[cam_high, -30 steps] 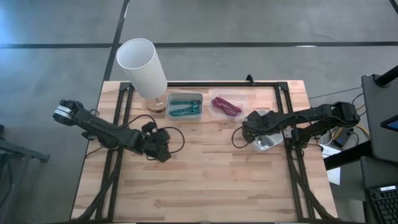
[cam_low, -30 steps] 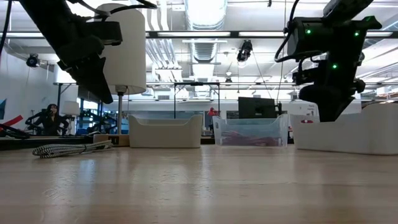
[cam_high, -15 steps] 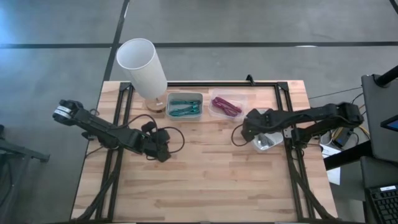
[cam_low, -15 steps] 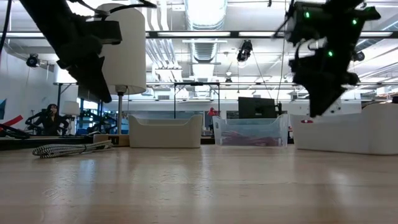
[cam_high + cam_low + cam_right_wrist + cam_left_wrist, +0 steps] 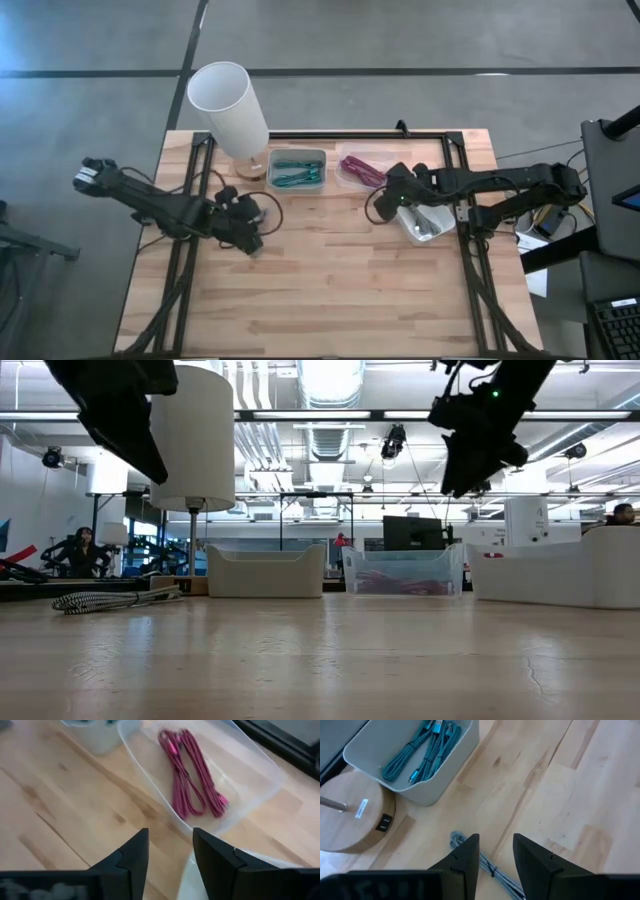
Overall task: Pick & Place USB Port
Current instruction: Put the black and white USB cable into the white bin
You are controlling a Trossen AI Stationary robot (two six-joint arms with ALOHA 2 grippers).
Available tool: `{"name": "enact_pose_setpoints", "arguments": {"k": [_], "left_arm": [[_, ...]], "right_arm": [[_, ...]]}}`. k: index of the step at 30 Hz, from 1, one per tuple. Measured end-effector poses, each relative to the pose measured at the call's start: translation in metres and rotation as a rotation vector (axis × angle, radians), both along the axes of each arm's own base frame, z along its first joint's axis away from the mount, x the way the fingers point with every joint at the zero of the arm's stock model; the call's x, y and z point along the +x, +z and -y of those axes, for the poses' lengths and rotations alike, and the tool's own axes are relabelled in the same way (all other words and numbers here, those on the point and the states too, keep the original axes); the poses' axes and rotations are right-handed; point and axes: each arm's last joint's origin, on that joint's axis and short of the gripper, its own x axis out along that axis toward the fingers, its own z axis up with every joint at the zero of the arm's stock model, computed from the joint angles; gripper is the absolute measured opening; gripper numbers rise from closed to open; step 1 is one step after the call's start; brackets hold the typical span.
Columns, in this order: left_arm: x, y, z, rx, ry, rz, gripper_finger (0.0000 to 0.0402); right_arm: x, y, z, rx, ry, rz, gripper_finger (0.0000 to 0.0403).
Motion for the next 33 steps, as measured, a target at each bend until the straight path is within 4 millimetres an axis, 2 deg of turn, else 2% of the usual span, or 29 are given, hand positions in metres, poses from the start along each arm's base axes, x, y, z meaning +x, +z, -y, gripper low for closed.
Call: {"name": "enact_pose_setpoints", "arguments": {"k": [4,7,15,20,28,33], "left_arm": [[-0.006,0.005,-0.002,-0.032,0.016,0.032,0.0124],[-0.007,0.000,-0.002,-0.050,0.049,0.031,0.0124],[-0.015,-0.042,-0.005,-0.150,0.272,0.019,0.0124],[-0.013,-0.066,-0.004,-0.221,0.313,0.112,0.0124],[-0.016,-0.108,-0.011,-0.287,0.331,0.230,0.0124],[-0.021,-0.123,-0.016,-0.297,0.344,0.254,0.0124]], "right_arm": [[0.005,-0.001,-0.001,-0.019,0.040,0.031,0.0143],[0.009,-0.006,-0.001,-0.019,0.041,0.025,0.0146],[0.020,-0.023,0.000,-0.019,0.054,-0.057,0.0144],[0.024,-0.031,-0.001,-0.007,0.060,-0.091,0.0142],[0.026,-0.030,-0.001,-0.004,0.062,-0.075,0.0144],[0.028,-0.023,-0.001,-0.001,0.070,-0.046,0.0136]]}}
